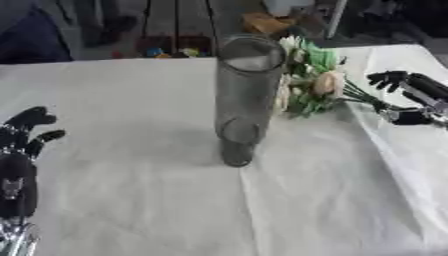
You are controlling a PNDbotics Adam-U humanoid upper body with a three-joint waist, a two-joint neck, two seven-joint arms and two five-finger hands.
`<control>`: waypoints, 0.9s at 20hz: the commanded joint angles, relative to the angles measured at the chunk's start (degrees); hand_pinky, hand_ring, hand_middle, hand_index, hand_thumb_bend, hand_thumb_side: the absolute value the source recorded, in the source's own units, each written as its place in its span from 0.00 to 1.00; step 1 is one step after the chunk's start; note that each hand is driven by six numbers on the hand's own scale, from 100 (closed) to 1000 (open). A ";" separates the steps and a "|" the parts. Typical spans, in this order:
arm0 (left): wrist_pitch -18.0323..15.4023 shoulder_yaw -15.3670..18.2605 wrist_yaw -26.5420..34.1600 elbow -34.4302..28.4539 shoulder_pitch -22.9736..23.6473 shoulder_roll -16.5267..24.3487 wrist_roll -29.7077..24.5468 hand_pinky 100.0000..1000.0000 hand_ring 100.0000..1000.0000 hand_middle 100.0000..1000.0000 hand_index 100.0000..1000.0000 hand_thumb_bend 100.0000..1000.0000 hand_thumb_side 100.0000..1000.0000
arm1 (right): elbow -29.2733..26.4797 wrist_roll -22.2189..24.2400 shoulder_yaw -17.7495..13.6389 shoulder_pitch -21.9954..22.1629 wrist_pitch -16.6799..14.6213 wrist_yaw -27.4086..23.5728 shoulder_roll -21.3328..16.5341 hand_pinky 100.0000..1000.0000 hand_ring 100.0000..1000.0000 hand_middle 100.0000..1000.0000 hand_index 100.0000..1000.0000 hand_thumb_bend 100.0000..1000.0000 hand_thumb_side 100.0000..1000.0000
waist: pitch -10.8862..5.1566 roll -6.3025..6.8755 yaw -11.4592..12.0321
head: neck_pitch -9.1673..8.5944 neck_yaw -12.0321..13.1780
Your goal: Arrange flowers into the vase.
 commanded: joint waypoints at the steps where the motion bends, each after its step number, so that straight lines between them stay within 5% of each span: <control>1: -0.16 -0.15 0.09 -0.99 -0.75 0.37 -0.19 0.68 0.92 0.59 0.77 0.96 0.74 | -0.03 -0.97 -0.06 -1.24 0.07 0.64 -2.83 0.63 0.73 0.76 0.95 0.08 0.00 | -0.93 -0.05 -0.07 | -0.41 -0.18; 18: -0.20 -0.02 0.05 -1.20 -0.87 0.36 -0.01 0.68 0.92 0.60 0.77 0.96 0.74 | 1.28 -2.87 0.32 -0.84 -0.05 1.44 -3.06 0.63 0.73 0.76 0.95 0.05 0.00 | -1.07 -0.10 -0.22 | -0.72 -0.15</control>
